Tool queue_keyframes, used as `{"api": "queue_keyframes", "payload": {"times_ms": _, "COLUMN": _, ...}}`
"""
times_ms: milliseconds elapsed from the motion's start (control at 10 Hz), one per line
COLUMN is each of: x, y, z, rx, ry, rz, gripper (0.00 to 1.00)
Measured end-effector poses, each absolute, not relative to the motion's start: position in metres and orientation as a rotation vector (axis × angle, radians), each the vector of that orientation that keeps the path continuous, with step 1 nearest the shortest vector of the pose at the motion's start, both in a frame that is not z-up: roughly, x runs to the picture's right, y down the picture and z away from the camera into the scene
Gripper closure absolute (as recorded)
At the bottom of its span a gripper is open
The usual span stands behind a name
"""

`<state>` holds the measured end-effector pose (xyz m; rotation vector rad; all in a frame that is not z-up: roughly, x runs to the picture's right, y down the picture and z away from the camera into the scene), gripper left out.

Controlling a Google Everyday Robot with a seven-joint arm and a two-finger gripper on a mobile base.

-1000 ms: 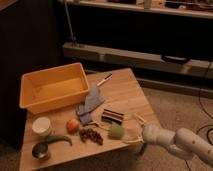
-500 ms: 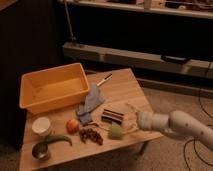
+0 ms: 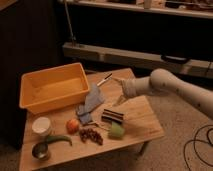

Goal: Place brush in tray

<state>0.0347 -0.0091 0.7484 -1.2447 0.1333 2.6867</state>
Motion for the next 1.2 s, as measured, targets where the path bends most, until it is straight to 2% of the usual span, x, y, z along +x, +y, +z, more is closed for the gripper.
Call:
{"api": "queue_keyframes", "payload": {"times_ms": 300, "x": 0.034, "y": -0.071, "z": 0.791, "rx": -0.736, "ry": 0.184, "rz": 2.622, "gripper": 0.20}}
{"api": "queue_keyframes", "payload": {"times_ms": 500, "x": 0.036, "y": -0.098, "z": 0.815, "rx": -0.499, "ry": 0.211, "rz": 2.586, "gripper": 0.20}}
{"api": "queue_keyframes", "payload": {"times_ms": 700, "x": 0.034, "y": -0.114, "z": 0.825, "rx": -0.386, "ry": 0.213, "rz": 2.554, "gripper": 0.20}}
{"api": "queue_keyframes", "payload": {"times_ms": 900, "x": 0.036, "y": -0.120, "z": 0.826, "rx": -0.357, "ry": 0.211, "rz": 2.546, "gripper": 0.20}}
{"api": "queue_keyframes", "payload": {"times_ms": 1100, "x": 0.040, "y": -0.118, "z": 0.830, "rx": -0.398, "ry": 0.208, "rz": 2.550, "gripper": 0.20}}
{"api": "queue_keyframes", "payload": {"times_ms": 1200, "x": 0.048, "y": -0.116, "z": 0.842, "rx": -0.477, "ry": 0.198, "rz": 2.552, "gripper": 0.20}}
